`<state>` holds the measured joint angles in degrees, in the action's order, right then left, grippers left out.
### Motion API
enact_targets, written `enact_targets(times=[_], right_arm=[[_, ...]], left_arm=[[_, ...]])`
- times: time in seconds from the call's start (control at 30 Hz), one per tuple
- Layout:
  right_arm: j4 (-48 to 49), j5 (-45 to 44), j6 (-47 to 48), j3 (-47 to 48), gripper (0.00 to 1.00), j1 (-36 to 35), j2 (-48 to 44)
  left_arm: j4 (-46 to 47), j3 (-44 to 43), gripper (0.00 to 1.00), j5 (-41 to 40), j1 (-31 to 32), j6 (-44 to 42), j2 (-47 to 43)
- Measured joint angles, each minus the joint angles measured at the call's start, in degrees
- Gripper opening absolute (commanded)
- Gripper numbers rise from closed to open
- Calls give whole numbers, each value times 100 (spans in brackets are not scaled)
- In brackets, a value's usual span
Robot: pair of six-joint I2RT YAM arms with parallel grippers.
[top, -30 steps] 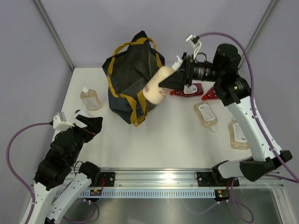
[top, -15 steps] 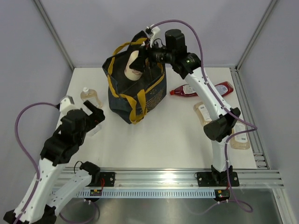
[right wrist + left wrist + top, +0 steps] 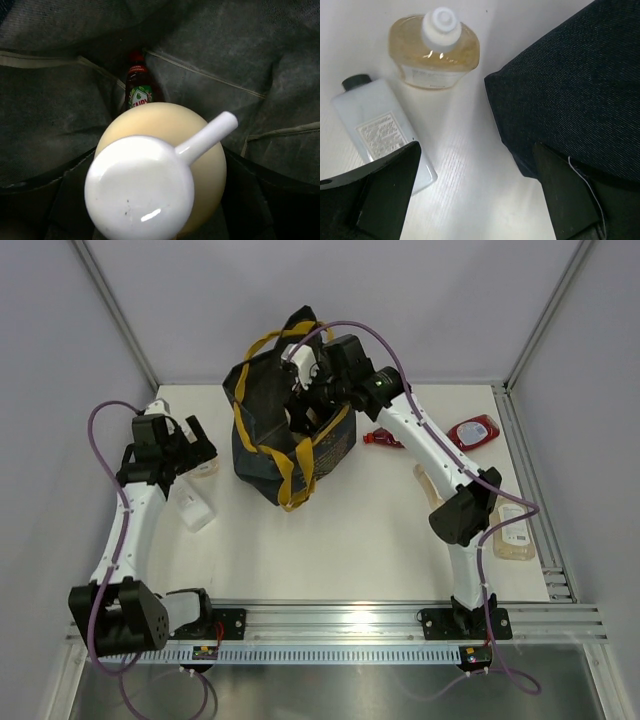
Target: Place the personal care products into the canvas bag
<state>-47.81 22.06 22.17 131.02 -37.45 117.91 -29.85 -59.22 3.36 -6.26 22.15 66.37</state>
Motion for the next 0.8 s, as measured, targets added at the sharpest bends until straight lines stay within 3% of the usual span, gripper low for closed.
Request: enact_targets(times=[0.17, 0.37, 0.6, 0.8], right_arm=[[-87, 4, 116, 702, 99, 2, 190], [-398, 713, 356, 1401, 99, 13, 72], [-872, 1766, 483, 1294, 99, 144, -424], [-1003, 2717, 481, 450, 100, 848, -1327]], left_arm=[[533, 79, 99, 35, -9, -688, 691], [1058, 278, 99, -55, -42, -1635, 723], [1397, 382, 99, 138, -389, -2774, 776], [1641, 372, 99, 955, -953, -3681, 1303]])
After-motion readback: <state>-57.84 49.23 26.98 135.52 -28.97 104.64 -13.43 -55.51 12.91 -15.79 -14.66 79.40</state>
